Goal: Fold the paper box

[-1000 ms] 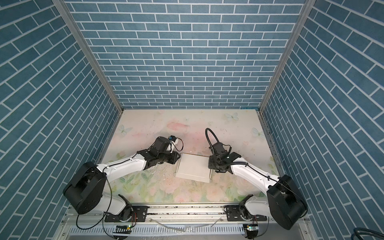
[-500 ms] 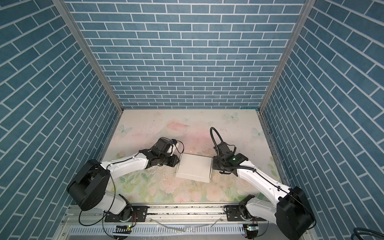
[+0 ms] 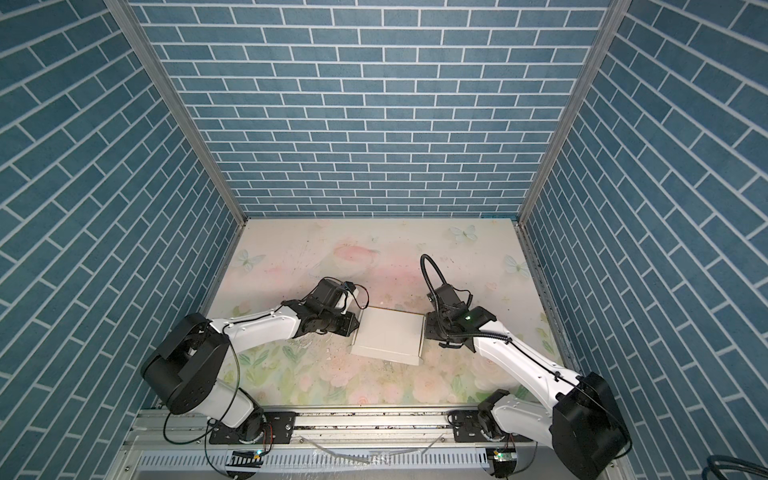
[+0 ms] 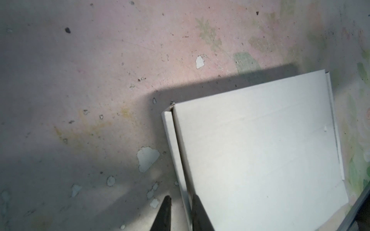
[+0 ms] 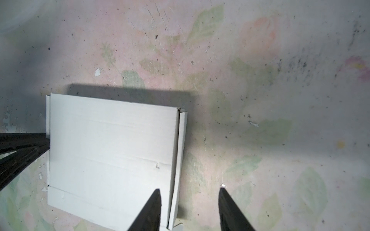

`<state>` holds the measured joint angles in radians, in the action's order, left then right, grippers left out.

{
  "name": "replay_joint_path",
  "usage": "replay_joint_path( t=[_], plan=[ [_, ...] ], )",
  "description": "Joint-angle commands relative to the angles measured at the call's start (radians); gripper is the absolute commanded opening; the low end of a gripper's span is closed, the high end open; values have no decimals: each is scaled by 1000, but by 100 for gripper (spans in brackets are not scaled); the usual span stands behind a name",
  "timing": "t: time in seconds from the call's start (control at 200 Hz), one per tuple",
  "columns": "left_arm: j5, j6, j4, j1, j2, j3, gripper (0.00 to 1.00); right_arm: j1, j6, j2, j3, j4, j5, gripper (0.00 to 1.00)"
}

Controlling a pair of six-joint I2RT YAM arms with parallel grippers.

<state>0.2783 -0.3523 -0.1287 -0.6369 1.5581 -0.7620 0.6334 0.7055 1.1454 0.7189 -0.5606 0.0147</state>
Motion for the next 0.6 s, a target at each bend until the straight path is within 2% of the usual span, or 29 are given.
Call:
replay_joint_path(
  t=[0.0,0.17,0.265,0.375,0.51,0.595],
  plan=[
    [-8,-5,21,13,13,35,20,-5,-2,-27,-26,2,-15,48],
    [5,-16,62,26,19,60,19,-6,24,-44,-48,27,-55,50],
    [10,-19,79,31,17,90,19,-6,50,-57,-69,60,-95,54],
    [13,-24,96,37,14,105,19,-5,133,-91,-129,145,-159,61],
    [16,-26,107,45,5,125,18,-4,264,-157,-230,272,-193,63],
    [18,-28,115,49,-2,135,18,-2,304,-191,-276,331,-202,65]
  ],
)
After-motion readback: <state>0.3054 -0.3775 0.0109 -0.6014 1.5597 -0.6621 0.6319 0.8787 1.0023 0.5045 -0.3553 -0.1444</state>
